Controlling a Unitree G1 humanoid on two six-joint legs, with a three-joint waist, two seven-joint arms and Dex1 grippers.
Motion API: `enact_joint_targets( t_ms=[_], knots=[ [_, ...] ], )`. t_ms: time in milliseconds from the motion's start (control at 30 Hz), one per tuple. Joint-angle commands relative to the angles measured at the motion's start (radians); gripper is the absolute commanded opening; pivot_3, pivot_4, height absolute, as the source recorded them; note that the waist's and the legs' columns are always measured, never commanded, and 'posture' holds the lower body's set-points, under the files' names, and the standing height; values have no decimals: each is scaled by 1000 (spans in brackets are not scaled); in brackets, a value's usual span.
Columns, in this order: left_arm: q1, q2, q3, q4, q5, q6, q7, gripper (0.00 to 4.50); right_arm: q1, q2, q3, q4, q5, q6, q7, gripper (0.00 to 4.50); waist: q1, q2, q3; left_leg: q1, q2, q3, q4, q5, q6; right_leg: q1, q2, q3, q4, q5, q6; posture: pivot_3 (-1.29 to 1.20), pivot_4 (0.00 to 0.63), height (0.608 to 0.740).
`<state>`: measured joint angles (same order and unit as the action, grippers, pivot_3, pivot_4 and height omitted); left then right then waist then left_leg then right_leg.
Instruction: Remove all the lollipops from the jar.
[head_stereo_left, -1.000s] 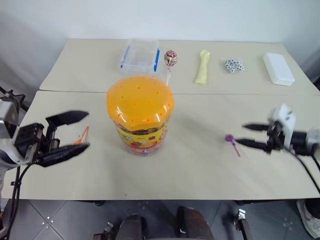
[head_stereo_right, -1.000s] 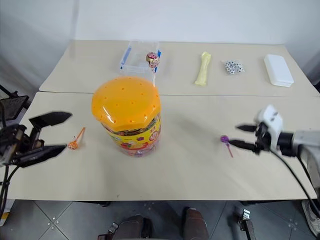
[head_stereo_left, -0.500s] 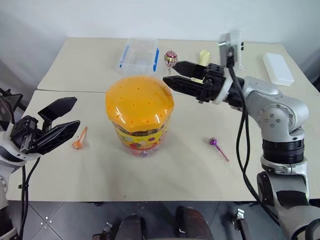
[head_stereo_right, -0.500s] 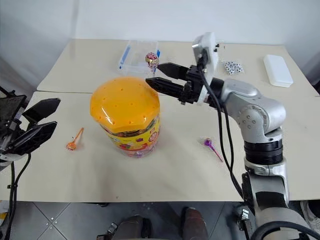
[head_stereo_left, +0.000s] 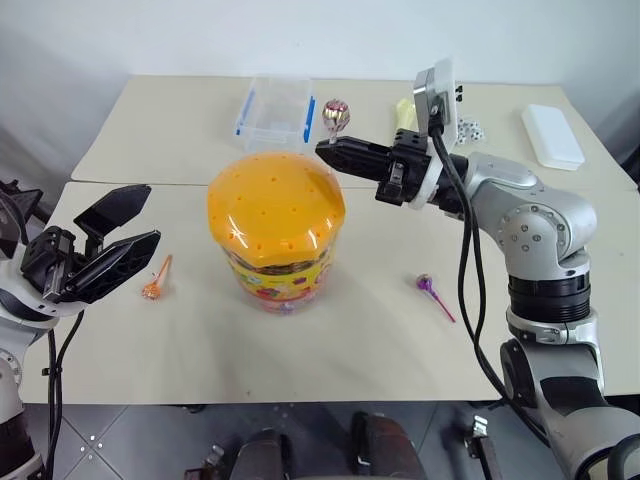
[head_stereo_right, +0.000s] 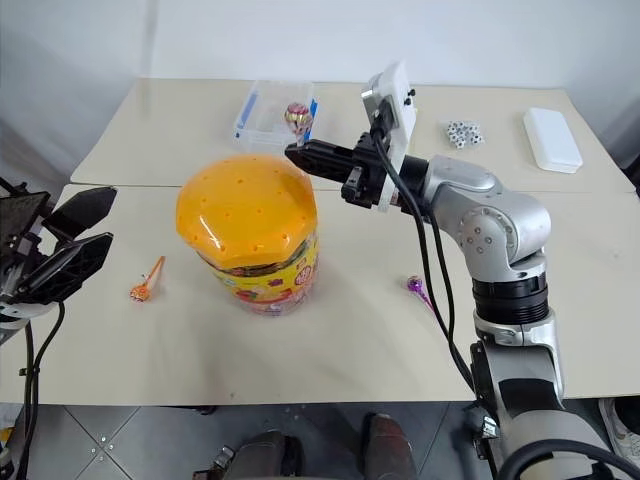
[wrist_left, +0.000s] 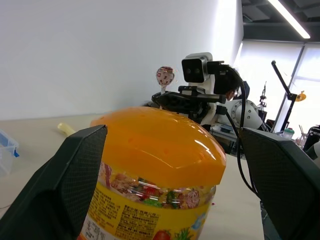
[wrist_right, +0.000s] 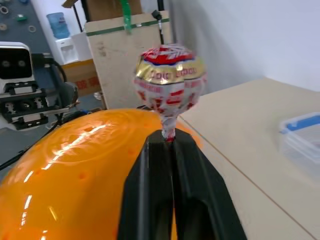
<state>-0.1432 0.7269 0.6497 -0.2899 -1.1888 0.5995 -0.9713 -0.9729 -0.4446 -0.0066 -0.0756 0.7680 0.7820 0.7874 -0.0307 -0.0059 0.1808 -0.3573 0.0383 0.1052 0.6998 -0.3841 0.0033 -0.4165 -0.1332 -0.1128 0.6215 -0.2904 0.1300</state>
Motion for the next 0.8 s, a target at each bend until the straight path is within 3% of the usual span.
enact_joint_targets(
  t_ms=[33, 133, 267, 333, 400, 567, 733, 800],
  knots=[
    [-7, 17, 41, -42, -78, 16, 21, 4500, -58, -56, -129, 22, 45, -87, 102, 30, 0, 0, 0, 0, 0, 0, 0, 0, 0, 0, 0, 0, 0, 0, 0, 0, 150, 740],
    [-5, 47, 25, -61, -66, 21, -6, 4500, -86, -146, -170, 84, 27, -65, 125, 30, 4, 0, 0, 0, 0, 0, 0, 0, 0, 0, 0, 0, -1, 0, 0, 0, 150, 740],
    [35, 147, -42, -69, 98, -49, -183, 4500, -19, -477, -178, 182, -71, 41, 210, 30, 14, -1, 0, -1, -1, 0, 0, 0, 0, 1, -1, 0, -2, 0, 0, 0, 150, 740],
    [8, 156, -82, -23, 183, -116, -203, 4500, 134, -669, -105, 118, -112, 182, 244, 30, 21, 0, 0, -1, -2, 0, -2, 0, 0, 1, -1, 0, -5, 0, 0, 0, 150, 740],
    [18, 183, -135, -1, 282, -188, -279, 4500, 278, -753, -91, 41, -134, 276, 193, 30, 29, 0, 0, -1, 0, 1, -4, 0, 0, 1, 1, -1, -8, 0, 0, 0, 150, 740],
    [29, 199, -201, 24, 348, -233, -373, 4500, 585, -804, -59, -82, -305, 210, 57, 30, 5, 1, 1, -1, 3, 14, -2, 0, 0, -2, 1, 2, -10, -1, -1, 0, 150, 740],
    [8, 197, -206, 66, 322, -200, -384, 4500, 763, -721, -84, -9, -408, 35, -7, 30, 4, 1, 1, 1, 4, 16, -1, 0, 0, -2, 2, 5, -8, -1, -1, 0, 150, 740],
    [4, 199, -206, 74, 327, -197, -385, 4500, 804, -696, -131, 6, -380, 25, 20, 528, 5, 1, 1, 1, 4, 16, -1, 0, 0, -3, 2, 5, -8, -1, -1, 0, 150, 740]
  ],
)
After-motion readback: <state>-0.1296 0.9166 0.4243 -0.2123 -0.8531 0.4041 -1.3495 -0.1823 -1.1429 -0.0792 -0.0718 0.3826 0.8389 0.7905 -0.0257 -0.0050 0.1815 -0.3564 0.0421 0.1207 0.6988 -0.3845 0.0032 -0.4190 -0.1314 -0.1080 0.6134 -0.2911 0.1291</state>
